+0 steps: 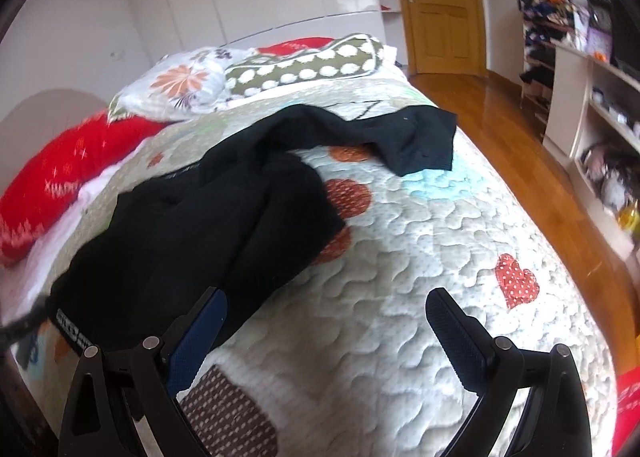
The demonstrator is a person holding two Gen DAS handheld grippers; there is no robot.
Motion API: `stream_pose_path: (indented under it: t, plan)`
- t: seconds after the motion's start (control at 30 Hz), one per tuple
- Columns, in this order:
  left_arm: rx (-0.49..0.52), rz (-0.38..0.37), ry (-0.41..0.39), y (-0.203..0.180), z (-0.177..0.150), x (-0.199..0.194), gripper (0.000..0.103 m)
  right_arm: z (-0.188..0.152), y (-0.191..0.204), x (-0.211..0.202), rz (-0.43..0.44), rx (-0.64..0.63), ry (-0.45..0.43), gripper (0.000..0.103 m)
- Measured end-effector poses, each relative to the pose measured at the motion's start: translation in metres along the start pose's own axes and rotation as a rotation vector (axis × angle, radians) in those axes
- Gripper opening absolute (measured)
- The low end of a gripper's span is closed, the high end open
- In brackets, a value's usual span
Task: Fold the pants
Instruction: 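Grasp the waistband with the left gripper while the right gripper grasps the other waistband corner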
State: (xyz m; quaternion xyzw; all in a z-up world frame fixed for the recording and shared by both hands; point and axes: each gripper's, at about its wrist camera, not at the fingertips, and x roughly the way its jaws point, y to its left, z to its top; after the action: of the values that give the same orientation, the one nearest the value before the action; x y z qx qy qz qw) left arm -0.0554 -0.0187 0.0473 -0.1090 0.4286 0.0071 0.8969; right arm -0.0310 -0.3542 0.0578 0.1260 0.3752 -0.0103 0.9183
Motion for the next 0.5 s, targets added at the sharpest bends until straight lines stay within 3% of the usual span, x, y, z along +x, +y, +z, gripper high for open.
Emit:
stream_pose_path:
  t: [0.3, 0.37, 0.4, 0.43, 0.47, 0.5]
  plan:
    - [-0.068, -0.118, 0.054, -0.015, 0.009, 0.027, 0.097, 0.016, 0.001, 0.042, 0.099, 0.032, 0.051, 0.077]
    - [-0.092, -0.136, 0.069, -0.020, 0.017, 0.041, 0.097, 0.020, 0.007, 0.048, 0.150, 0.028, 0.054, 0.050]
    - [-0.108, -0.147, 0.073, -0.020, 0.021, 0.046, 0.097, 0.022, 0.010, 0.052, 0.166, 0.025, 0.053, 0.044]
    - [-0.125, -0.152, 0.073, -0.021, 0.024, 0.051, 0.097, 0.022, 0.012, 0.055, 0.168, 0.025, 0.051, 0.032]
    - [-0.147, -0.151, 0.068, -0.020, 0.028, 0.055, 0.090, 0.023, 0.013, 0.057, 0.174, 0.027, 0.050, 0.014]
    - [-0.179, -0.141, 0.058, -0.018, 0.032, 0.059, 0.080, 0.025, 0.013, 0.061, 0.190, 0.036, 0.055, 0.007]
